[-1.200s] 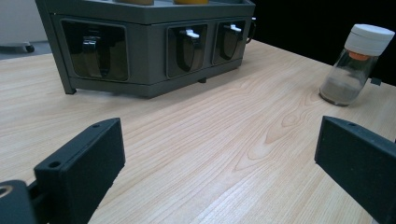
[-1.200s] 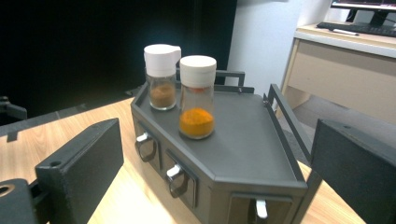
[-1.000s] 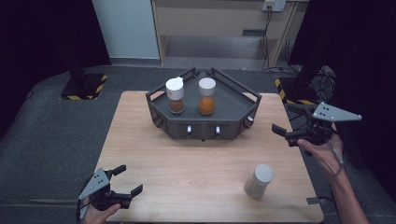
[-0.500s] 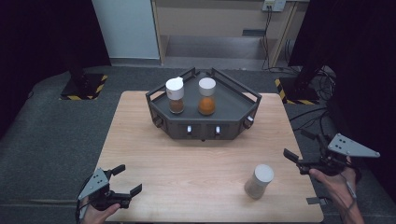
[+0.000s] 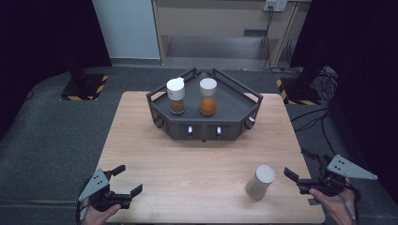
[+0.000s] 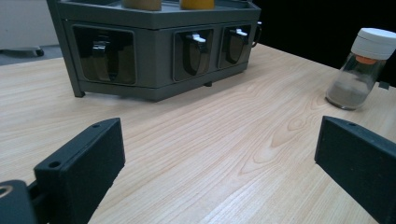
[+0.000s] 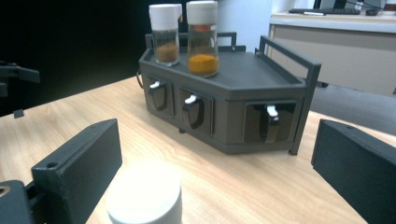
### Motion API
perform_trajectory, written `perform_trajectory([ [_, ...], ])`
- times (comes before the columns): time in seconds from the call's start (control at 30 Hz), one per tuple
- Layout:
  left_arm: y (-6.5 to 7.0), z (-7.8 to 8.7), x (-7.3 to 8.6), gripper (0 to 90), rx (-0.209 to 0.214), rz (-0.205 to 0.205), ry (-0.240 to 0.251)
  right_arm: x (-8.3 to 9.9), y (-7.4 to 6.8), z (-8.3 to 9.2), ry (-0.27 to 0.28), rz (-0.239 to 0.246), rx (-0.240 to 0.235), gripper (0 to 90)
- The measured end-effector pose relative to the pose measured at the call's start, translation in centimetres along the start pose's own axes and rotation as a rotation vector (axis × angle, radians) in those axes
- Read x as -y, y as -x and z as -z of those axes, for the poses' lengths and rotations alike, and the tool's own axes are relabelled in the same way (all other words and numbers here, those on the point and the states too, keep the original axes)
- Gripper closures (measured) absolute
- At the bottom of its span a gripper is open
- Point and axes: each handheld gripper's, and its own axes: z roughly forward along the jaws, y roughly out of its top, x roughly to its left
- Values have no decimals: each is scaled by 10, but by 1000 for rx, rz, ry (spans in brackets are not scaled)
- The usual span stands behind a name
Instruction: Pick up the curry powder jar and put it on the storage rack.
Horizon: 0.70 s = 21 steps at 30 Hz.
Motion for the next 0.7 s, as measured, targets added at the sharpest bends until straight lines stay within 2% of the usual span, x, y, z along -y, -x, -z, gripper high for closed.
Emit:
perform_trajectory([
  [0.27,1,2,1,7,-16,-5,17,12,-6,0,-21,-10,-8,20],
  [0.5,1,3,2,7,-22,-10,23,25,-13,3,-31,-17,10,19],
  [0.7,1,3,1,7,-19,-14,24,34,-13,5,-34,-37,6,20],
])
